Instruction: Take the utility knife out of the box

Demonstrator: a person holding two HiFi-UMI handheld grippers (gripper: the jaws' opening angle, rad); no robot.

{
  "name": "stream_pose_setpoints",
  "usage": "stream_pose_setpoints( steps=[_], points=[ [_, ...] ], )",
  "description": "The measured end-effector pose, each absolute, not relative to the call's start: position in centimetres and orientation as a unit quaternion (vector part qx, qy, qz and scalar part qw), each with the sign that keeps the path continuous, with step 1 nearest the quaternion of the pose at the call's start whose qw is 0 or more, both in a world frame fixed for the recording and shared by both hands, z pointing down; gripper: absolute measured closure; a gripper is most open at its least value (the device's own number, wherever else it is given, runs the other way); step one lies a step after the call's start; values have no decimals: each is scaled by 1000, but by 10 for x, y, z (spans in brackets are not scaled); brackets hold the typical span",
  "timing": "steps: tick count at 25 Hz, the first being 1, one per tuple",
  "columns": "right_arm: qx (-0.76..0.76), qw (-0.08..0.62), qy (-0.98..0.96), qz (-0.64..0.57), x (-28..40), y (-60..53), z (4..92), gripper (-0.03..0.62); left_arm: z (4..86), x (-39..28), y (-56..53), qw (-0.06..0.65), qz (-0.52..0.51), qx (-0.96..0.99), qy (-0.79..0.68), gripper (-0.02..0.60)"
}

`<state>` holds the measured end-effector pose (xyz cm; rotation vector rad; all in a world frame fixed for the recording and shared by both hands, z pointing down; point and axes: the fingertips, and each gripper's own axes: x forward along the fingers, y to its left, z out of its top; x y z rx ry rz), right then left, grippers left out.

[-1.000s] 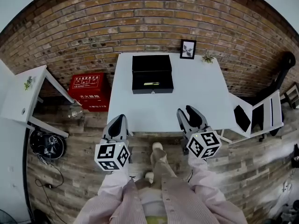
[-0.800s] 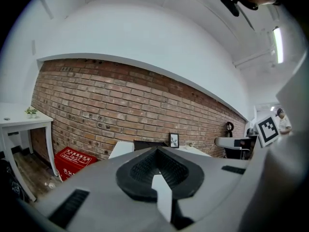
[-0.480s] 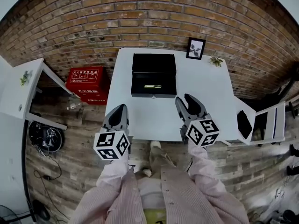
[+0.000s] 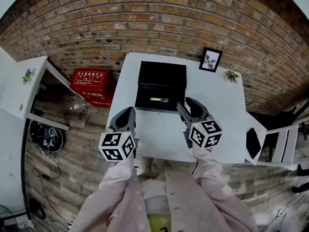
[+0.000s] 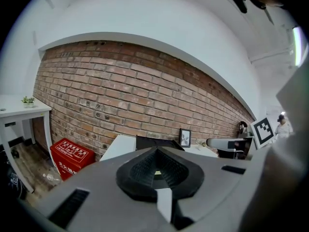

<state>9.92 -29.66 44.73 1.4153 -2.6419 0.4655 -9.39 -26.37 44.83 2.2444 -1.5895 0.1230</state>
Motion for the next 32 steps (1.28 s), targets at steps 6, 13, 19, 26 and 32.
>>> stream_pose_setpoints(
  steps=[6,13,19,26,32],
  points=[
    [406,103,-894,160,78,-321,469,439,461,-92,-286,212,49,789,-574,589],
    [355,162,-908,153,61,-343,495,439,479,-86,-304,227,65,784,-574,589],
    [306,222,-915,144,43,-353,518,439,495,-85,-316,246,75,780,-570,589],
    [248,306,-910,132,23,-359,550,439,514,-83,-328,271,86,783,-553,589],
    [208,370,-897,124,6,-363,572,441,521,-80,-340,282,95,793,-532,589]
  ],
)
